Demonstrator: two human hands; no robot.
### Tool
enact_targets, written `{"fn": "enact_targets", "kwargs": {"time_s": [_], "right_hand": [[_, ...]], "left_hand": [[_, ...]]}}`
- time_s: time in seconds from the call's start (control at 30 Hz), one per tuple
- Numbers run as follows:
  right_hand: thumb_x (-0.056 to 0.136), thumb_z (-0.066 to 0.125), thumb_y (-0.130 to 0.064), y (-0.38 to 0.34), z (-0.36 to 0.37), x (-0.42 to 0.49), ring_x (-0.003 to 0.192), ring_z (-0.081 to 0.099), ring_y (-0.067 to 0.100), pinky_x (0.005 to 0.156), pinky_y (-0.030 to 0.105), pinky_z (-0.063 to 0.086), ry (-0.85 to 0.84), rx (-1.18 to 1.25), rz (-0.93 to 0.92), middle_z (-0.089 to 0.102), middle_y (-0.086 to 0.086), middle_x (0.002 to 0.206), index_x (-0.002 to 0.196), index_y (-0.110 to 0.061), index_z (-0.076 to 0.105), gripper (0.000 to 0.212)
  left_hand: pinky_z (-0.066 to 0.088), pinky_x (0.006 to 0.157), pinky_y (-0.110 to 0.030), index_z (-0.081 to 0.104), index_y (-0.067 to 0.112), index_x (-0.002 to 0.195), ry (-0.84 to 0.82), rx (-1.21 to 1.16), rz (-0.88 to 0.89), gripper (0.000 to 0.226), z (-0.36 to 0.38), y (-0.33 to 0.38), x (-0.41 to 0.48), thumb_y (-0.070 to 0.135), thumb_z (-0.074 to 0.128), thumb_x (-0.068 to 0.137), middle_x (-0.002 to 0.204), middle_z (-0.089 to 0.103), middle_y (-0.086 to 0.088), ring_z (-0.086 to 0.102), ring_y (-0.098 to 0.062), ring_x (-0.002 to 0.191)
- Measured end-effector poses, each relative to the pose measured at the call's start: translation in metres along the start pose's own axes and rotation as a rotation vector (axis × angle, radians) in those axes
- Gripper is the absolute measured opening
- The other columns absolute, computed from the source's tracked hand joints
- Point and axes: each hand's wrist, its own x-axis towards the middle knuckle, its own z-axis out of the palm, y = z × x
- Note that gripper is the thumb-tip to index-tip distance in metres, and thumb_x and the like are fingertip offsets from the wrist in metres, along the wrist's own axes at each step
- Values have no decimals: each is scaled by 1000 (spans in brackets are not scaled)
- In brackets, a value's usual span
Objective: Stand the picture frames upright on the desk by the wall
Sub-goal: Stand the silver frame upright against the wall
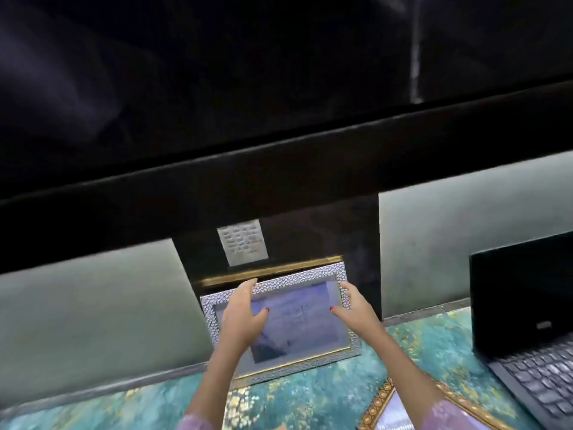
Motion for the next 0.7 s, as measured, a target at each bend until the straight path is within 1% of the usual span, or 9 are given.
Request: {"fn": "enact_targets", "kwargs": {"time_s": [0.17,0.23,0.3,0.33,0.4,0.5,0.57,0.6,0.7], "right_hand": [[79,62,-15,12,12,23,138,25,28,109,36,29,-33,-66,136,16,12,153,144,-10,6,87],[78,65,-19,22,13,32,141,17,30,113,39,25,-61,-109,217,5,14,155,144,-10,-7,99],[75,69,-21,30,15,38,141,16,32,114,41,26,-95,-99,245,3,14,156,144,-11,-13,107],[73,71,-21,33,18,38,140,20,31,112,39,29,-100,-60,237,8,13,155,144,-10,-10,108],[73,71,-18,35,23,35,133,34,29,101,32,36,-17,22,224,28,14,148,142,-5,8,95],[83,58,-14,39,19,20,114,53,34,88,34,42,167,-9,182,58,16,123,126,-8,41,47],[85,51,-11,38,9,8,104,58,36,88,40,45,240,34,82,64,13,107,114,-18,51,30],[84,54,-10,36,2,2,105,58,34,90,42,46,274,75,29,63,13,107,114,-22,52,32],[79,66,-15,34,-18,-15,122,46,31,101,40,38,414,52,-28,48,17,129,133,-11,39,61]], "left_hand": [[30,115,-37,33,14,141,-97,349,64,69,-2,-20,42,26,59,78,149,37,-6,33,-23,138],[32,113,-40,32,19,141,-152,563,96,73,4,-25,47,33,60,75,148,36,-3,33,-25,136],[33,109,-45,31,23,139,-158,673,90,77,8,-25,47,38,64,71,145,35,0,33,-26,132],[33,106,-47,34,24,136,-141,678,63,75,9,-22,48,42,66,71,141,37,0,35,-26,129],[36,99,-45,47,23,125,-131,675,30,59,11,-11,49,48,64,74,129,45,-1,43,-25,119],[41,85,-38,58,22,95,-135,574,45,19,14,-7,35,37,55,85,110,56,-3,57,-23,99],[44,80,-35,54,23,82,-26,471,63,8,15,-8,17,30,53,86,101,59,-2,59,-22,88],[46,78,-34,55,23,80,37,428,60,7,13,-9,10,27,54,86,98,60,-1,59,-21,85],[44,75,-34,52,25,73,210,271,12,13,4,-8,-1,18,54,84,87,58,0,57,-22,80]]}}
